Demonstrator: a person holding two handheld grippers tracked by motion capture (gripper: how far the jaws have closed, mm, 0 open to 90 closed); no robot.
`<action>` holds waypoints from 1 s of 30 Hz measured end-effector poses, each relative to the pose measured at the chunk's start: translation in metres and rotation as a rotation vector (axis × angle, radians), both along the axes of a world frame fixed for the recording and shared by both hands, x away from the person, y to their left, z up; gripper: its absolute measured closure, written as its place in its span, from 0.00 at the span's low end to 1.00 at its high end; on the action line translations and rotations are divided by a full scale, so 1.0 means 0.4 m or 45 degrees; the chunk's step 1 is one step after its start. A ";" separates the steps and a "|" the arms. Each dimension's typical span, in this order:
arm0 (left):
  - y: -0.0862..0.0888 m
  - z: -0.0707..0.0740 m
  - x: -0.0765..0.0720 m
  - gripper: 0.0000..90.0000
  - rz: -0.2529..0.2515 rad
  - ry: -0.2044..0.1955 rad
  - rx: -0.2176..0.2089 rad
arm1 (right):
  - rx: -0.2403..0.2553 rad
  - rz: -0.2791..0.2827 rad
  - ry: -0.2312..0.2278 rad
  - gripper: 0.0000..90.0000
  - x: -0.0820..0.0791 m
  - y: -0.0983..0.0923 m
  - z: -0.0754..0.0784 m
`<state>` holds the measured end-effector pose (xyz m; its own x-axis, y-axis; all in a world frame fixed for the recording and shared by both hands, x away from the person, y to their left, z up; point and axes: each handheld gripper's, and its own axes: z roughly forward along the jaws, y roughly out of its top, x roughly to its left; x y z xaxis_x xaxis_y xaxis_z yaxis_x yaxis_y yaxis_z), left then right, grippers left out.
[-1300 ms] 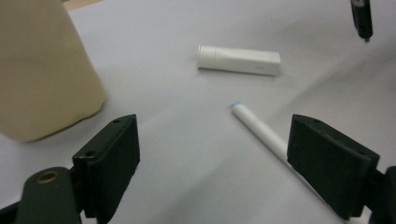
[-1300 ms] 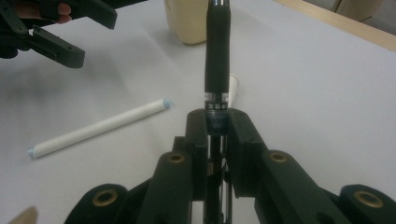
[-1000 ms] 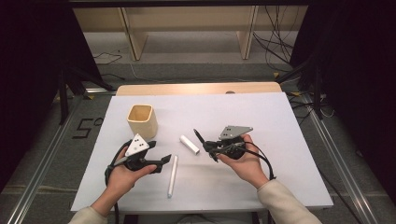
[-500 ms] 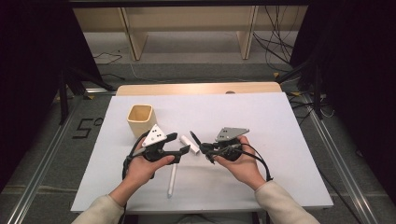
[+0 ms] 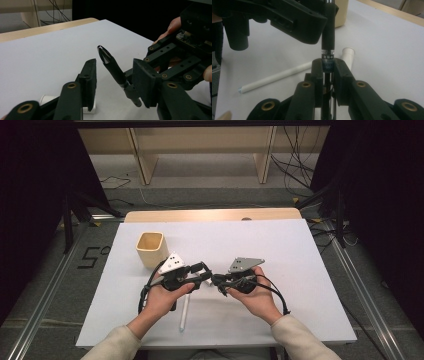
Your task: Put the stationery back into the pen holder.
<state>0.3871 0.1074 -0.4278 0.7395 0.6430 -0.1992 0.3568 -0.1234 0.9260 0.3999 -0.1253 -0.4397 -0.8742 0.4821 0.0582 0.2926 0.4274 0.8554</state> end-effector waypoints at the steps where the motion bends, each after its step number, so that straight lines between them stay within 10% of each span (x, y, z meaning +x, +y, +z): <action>1: -0.001 -0.001 0.001 0.64 0.004 0.004 -0.014 | 0.002 0.000 -0.004 0.89 0.000 0.001 0.000; 18: -0.003 -0.006 -0.001 0.88 -0.022 0.057 -0.153 | 0.006 0.002 -0.042 0.89 -0.005 0.012 0.001; 30: -0.001 0.008 -0.001 0.89 -0.011 -0.009 -0.118 | 0.018 -0.022 -0.062 0.78 -0.006 0.013 0.004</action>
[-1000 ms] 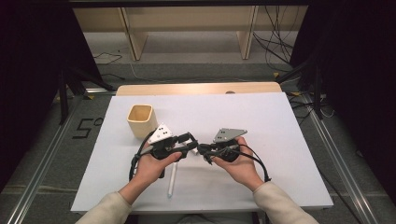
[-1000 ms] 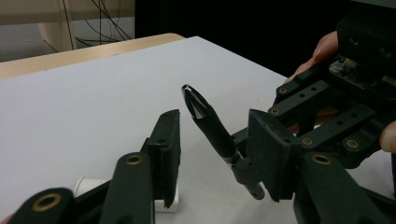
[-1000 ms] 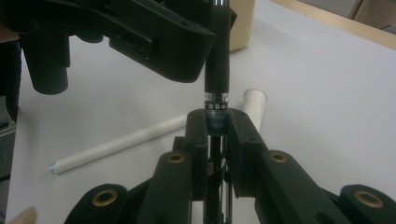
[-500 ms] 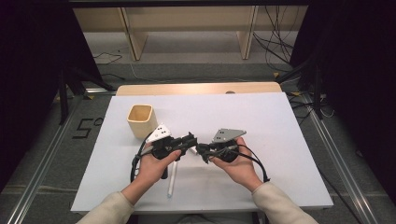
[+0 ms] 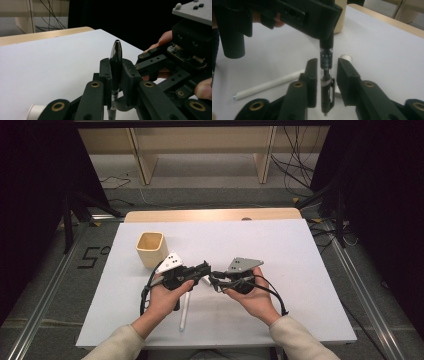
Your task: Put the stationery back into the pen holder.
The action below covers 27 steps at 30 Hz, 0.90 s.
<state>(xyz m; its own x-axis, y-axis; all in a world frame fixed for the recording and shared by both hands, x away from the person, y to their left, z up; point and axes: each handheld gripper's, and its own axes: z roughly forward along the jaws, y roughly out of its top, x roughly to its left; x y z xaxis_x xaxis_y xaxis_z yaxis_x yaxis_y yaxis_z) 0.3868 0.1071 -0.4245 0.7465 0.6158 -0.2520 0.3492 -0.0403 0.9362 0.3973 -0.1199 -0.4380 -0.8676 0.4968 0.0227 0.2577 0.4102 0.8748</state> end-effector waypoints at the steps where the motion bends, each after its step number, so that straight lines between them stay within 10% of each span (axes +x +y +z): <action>1: 0.001 0.002 0.000 0.89 0.006 -0.003 -0.006 | -0.002 0.000 0.002 0.76 0.001 -0.001 -0.001; 27: 0.102 0.076 0.020 0.89 0.183 -0.138 0.022 | 0.011 -0.115 0.038 0.45 0.010 -0.034 -0.017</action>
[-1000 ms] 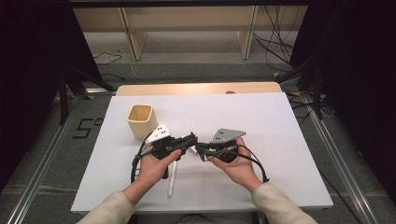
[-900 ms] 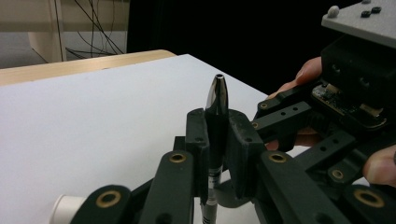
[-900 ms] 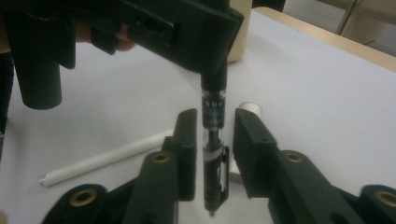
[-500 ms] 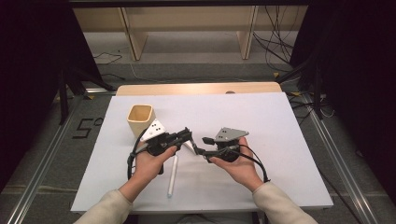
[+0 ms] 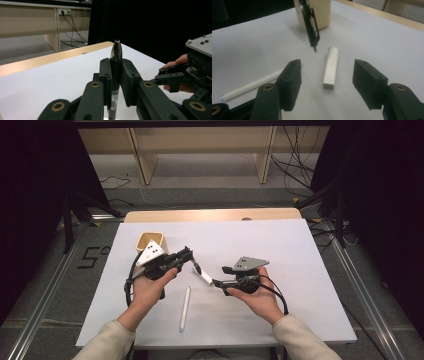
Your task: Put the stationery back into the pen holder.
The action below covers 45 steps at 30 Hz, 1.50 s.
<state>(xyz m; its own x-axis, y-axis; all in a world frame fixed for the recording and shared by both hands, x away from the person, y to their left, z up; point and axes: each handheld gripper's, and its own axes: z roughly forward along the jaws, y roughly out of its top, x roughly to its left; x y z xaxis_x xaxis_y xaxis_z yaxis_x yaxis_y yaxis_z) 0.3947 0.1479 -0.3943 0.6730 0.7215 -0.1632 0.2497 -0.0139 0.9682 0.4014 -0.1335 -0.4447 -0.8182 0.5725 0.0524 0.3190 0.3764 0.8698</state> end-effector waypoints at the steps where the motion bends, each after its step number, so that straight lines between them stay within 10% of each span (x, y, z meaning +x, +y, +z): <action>1: 0.004 0.002 0.001 0.89 0.008 -0.002 -0.001 | -0.006 0.001 -0.001 0.45 0.000 -0.002 -0.001; 45: 0.185 0.096 0.048 0.89 0.351 -0.164 0.030 | -0.043 -0.086 0.040 0.38 -0.011 -0.072 -0.033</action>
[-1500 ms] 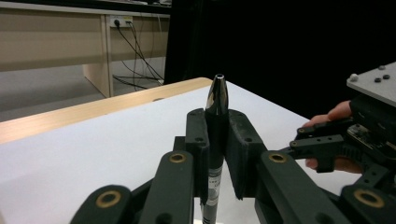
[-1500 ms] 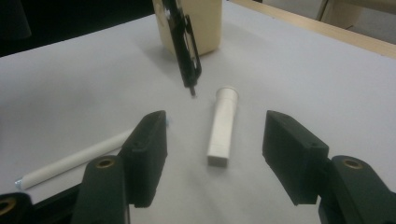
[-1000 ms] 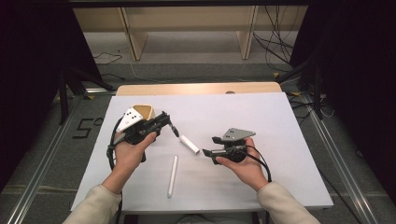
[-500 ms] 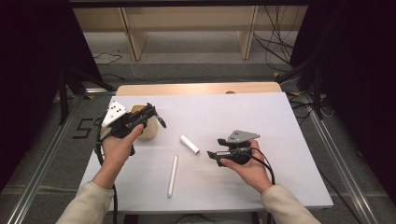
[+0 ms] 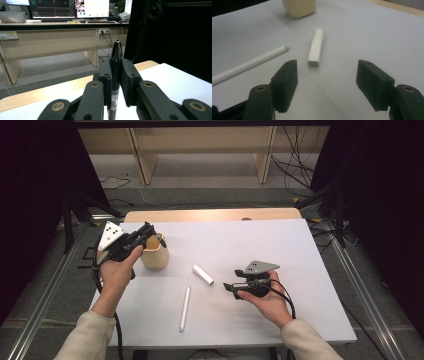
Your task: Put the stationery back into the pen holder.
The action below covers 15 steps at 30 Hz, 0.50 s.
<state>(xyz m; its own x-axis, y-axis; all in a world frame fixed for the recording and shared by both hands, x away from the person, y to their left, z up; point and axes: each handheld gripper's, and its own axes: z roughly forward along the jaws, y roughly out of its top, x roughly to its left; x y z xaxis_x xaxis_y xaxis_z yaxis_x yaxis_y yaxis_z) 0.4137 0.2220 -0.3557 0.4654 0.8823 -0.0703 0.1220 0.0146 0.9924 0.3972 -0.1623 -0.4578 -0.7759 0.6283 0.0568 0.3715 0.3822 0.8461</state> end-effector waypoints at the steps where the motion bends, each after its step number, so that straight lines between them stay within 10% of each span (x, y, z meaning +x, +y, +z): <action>1: 0.002 0.000 0.000 0.89 0.005 0.000 0.001 | -0.002 -0.002 0.000 0.38 0.000 0.000 0.000; 15: 0.039 -0.001 0.008 0.89 0.118 -0.028 0.044 | -0.002 -0.006 0.001 0.38 -0.001 -0.001 -0.001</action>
